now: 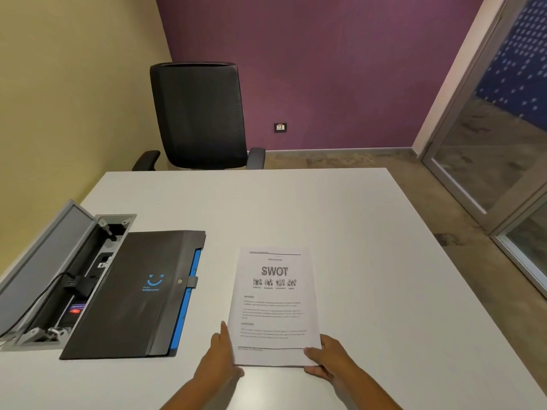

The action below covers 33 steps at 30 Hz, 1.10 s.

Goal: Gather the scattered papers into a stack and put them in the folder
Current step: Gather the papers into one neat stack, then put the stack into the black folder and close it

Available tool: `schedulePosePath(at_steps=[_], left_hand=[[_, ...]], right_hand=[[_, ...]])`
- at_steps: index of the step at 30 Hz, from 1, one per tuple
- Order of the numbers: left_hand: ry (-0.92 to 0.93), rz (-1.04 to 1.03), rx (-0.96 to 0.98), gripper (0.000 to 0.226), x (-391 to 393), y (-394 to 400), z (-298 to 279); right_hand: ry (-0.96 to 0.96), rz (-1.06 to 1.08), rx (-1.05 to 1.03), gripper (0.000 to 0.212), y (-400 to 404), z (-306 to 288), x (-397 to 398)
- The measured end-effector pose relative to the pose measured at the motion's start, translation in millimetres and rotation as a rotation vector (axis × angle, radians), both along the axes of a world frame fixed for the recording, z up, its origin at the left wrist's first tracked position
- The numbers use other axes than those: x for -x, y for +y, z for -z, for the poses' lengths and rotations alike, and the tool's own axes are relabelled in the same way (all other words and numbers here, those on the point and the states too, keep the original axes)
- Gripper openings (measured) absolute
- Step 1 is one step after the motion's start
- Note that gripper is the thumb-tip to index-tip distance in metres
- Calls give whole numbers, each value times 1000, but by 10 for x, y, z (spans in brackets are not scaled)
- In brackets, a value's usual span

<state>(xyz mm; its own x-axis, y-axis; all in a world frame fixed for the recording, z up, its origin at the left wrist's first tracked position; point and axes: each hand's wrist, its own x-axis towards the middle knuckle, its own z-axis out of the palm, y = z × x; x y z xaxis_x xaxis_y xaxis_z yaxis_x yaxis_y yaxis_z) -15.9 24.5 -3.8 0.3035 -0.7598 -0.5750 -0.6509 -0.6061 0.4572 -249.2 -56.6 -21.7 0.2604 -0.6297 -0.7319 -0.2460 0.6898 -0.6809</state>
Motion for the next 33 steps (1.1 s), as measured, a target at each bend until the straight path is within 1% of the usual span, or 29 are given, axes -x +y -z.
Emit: schedulePosePath(at_steps=[1, 4, 5, 7, 9, 11, 15, 18, 20, 21, 24, 26, 30, 33], left_hand=[[-33, -9, -10, 96, 10, 10, 11], [-137, -19, 14, 39, 51, 1, -40], [-190, 18, 14, 32, 60, -11, -57], [-257, 58, 30, 34, 63, -26, -48], [-264, 70, 20, 35, 69, -25, -46], [-273, 97, 23, 29, 45, -21, -29], [-289, 215, 67, 30, -24, -1, -25], [-410, 242, 133, 30, -199, 0, -64], [-495, 223, 142, 19, -383, -11, -96], [-541, 214, 132, 18, -481, -4, -119], [-699, 214, 111, 29, -770, 36, -140], [-757, 184, 82, 41, -911, 66, -117], [-686, 43, -12, 53, -980, 125, -14], [-678, -7, -73, 61, -998, 173, 61]], right_hand=[[-5, 14, -5, 35, 3, 2, -3], [-5, 32, -11, 36, 4, 4, -9], [-8, 37, -10, 36, 3, 4, -7], [-13, 45, -10, 36, -2, 9, 0], [-16, 47, -12, 37, -6, 9, -4], [-4, 57, 10, 37, -9, 9, -16], [69, 196, 118, 37, -53, 6, 23], [125, 272, 155, 38, -99, -5, 174], [177, 305, 186, 38, -131, 2, 351], [211, 313, 211, 37, -147, 3, 452], [372, 283, 333, 34, -192, -15, 784], [465, 251, 390, 32, -206, -36, 979], [611, 189, 447, 32, -183, -50, 1176], [627, 225, 483, 39, -128, -81, 1132]])
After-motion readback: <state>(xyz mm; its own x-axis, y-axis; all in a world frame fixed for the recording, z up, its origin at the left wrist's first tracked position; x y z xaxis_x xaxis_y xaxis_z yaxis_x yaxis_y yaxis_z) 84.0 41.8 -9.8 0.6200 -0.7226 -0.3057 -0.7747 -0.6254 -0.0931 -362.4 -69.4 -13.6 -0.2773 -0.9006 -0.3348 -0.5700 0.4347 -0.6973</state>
